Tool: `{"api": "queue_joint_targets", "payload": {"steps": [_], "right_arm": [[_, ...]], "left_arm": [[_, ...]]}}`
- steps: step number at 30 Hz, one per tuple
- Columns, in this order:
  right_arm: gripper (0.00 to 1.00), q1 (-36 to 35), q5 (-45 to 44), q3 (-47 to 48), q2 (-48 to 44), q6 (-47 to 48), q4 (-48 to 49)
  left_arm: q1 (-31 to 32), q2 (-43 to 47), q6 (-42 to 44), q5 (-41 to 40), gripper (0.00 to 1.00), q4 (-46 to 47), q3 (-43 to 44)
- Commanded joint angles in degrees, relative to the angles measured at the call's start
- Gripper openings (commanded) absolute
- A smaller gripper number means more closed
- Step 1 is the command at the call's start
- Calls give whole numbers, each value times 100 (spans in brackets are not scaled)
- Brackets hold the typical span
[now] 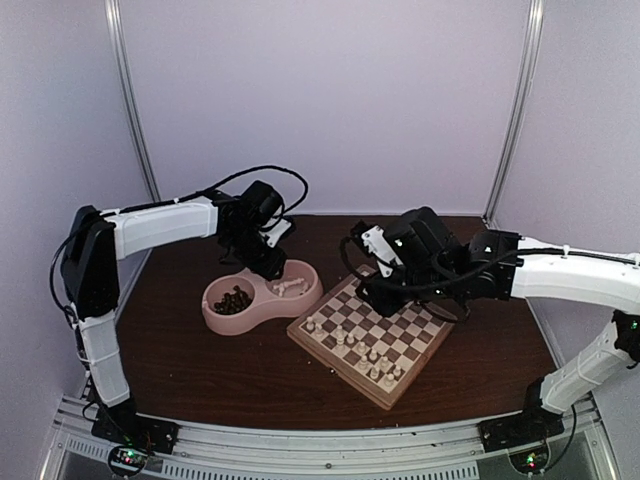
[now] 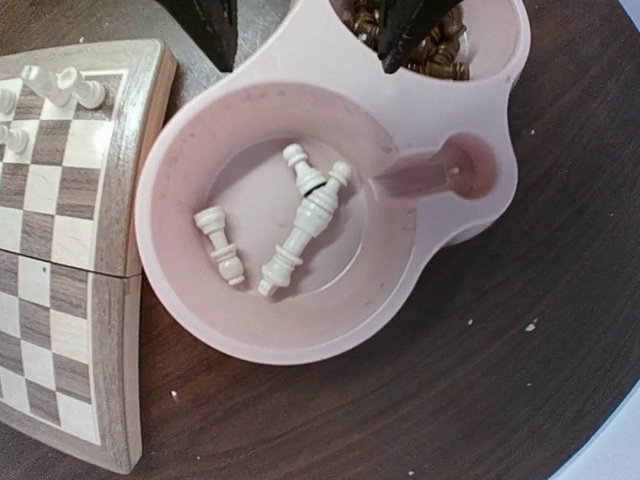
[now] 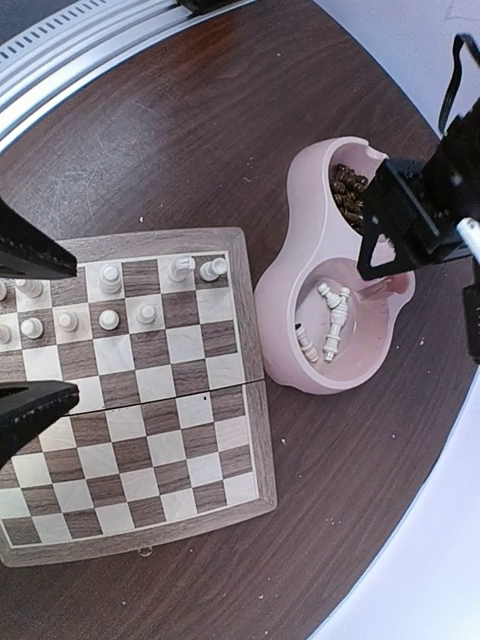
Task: Set up the chess pieces on the board
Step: Pick up the chess pile from the storage box.
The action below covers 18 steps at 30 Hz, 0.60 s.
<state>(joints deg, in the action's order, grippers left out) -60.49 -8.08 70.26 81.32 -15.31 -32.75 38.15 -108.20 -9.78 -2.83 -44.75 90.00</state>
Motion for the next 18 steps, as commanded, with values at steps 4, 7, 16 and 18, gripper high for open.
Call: {"api": "queue_joint_targets", "payload": {"steps": [4, 7, 16, 18], "right_arm": [[38, 24, -192, -479, -646, 96, 666], [39, 27, -134, -500, -724, 144, 665], [39, 28, -123, -583, -872, 206, 726], [39, 28, -124, -591, -885, 222, 733]], "left_arm": [[-45, -1053, 550, 29, 50, -242, 839], [-49, -1318, 700, -52, 51, -249, 1076], [-96, -2075, 921, 4, 50, -582, 1813], [-105, -2224, 924, 0, 50, -673, 1973]]}}
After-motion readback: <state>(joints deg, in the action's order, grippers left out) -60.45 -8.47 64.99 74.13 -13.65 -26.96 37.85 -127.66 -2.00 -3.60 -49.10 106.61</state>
